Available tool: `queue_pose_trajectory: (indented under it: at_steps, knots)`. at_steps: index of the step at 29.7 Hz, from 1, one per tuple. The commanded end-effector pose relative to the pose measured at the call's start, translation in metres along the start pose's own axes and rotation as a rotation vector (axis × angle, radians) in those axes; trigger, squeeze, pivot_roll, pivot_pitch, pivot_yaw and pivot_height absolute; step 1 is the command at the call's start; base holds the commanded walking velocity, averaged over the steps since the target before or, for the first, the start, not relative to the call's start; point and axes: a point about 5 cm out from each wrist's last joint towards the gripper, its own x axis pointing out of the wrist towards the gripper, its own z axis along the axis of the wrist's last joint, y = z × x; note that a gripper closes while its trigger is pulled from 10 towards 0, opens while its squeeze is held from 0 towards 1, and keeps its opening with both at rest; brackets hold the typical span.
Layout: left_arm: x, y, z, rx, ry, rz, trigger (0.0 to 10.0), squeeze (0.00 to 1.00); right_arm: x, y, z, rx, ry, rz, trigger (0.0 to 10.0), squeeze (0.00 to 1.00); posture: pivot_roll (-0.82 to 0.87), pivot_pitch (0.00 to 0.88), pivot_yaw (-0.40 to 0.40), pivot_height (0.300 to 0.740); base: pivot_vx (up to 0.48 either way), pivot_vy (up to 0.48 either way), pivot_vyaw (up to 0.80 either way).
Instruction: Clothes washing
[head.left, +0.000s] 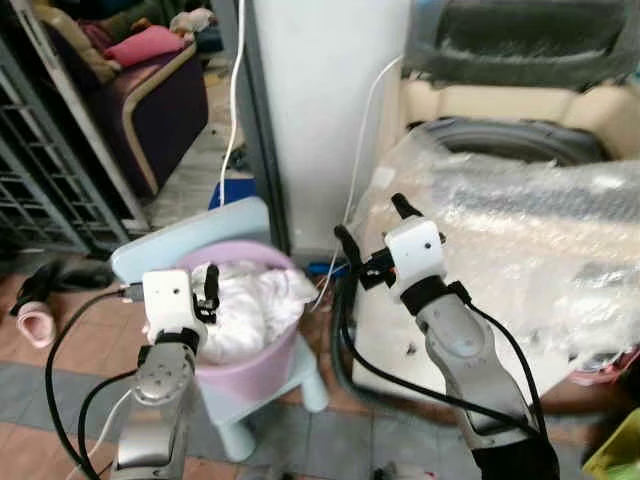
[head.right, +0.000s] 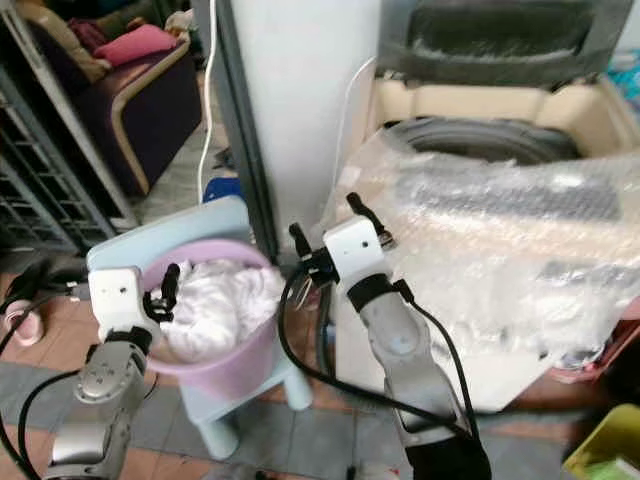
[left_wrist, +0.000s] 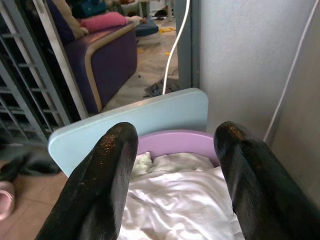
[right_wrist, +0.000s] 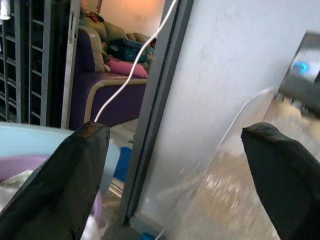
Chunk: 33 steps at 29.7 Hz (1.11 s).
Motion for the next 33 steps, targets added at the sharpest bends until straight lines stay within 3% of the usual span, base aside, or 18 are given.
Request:
queue_pose_trajectory:
  at_steps: [1, 2, 3, 4, 9, 11, 15, 20, 22, 26, 27, 33]
  knots:
    - [0.001, -0.001, 0.004, 0.009, -0.023, -0.004, 10.0, 0.0, -0.005, -0.003, -0.016, -0.011, 0.067, -0.02, 10.0, 1.0, -0.04, 0.0, 0.098, 0.74, 0.0, 0.0, 0.0]
    - [0.001, -0.001, 0.004, 0.007, -0.033, -0.007, 10.0, 0.0, -0.007, -0.004, -0.019, -0.009, 0.081, -0.024, 10.0, 0.97, -0.04, 0.0, 0.098, 0.74, 0.0, 0.0, 0.0]
    - [0.0, -0.001, 0.005, 0.009, -0.042, -0.011, 10.0, 0.0, -0.008, -0.005, -0.023, -0.002, 0.1, -0.03, 10.0, 0.15, -0.04, 0.0, 0.098, 0.74, 0.0, 0.0, 0.0]
    - [-0.001, 0.0, 0.004, 0.012, -0.046, -0.013, 10.0, 0.0, -0.01, -0.007, -0.027, 0.008, 0.115, -0.039, 10.0, 0.0, -0.04, 0.0, 0.09, 0.74, 0.0, 0.0, 0.0]
    - [-0.009, 0.012, -0.005, 0.046, -0.023, 0.013, 10.0, 0.0, -0.022, -0.013, -0.042, 0.003, 0.141, -0.039, 10.0, 0.0, -0.04, 0.0, 0.073, 0.74, 0.0, 0.0, 0.0]
    - [-0.018, 0.025, -0.014, 0.065, 0.011, 0.042, 10.0, 0.0, -0.033, -0.021, -0.054, 0.045, 0.199, -0.087, 10.0, 0.0, -0.03, 0.0, 0.067, 0.74, 0.0, 0.0, 0.0]
    - [-0.026, 0.034, -0.02, 0.072, 0.034, 0.059, 10.0, 0.0, -0.045, -0.027, -0.062, 0.073, 0.258, -0.139, 10.0, 0.0, -0.03, 0.0, 0.064, 0.74, 0.0, 0.0, 0.0]
    - [-0.032, 0.04, -0.022, 0.082, 0.035, 0.068, 10.0, 0.0, -0.069, -0.033, -0.076, 0.014, 0.352, -0.228, 10.0, 0.0, -0.03, 0.0, 0.063, 0.74, 0.0, 0.0, 0.0]
    - [-0.032, 0.04, -0.021, 0.084, 0.029, 0.066, 10.0, 0.0, -0.073, -0.031, -0.077, 0.068, 0.36, -0.221, 10.0, 0.0, -0.03, 0.0, 0.055, 0.74, 0.0, 0.0, 0.0]
    - [-0.031, 0.039, -0.019, 0.081, 0.014, 0.065, 10.0, 0.0, -0.077, -0.03, -0.077, 0.035, 0.365, -0.221, 10.0, 0.0, -0.03, 0.0, 0.055, 0.74, 0.0, 0.0, 0.0]
    - [-0.03, 0.038, -0.018, 0.079, 0.008, 0.062, 10.0, 0.0, -0.077, -0.026, -0.08, 0.054, 0.398, -0.173, 10.0, 0.0, -0.03, 0.0, 0.056, 0.74, 0.0, 0.0, 0.0]
    - [-0.029, 0.032, -0.016, 0.072, -0.006, 0.039, 10.0, 0.0, -0.065, -0.023, -0.072, 0.089, 0.33, -0.126, 10.0, 0.0, -0.03, 0.0, 0.06, 0.74, 0.0, 0.0, 0.8]
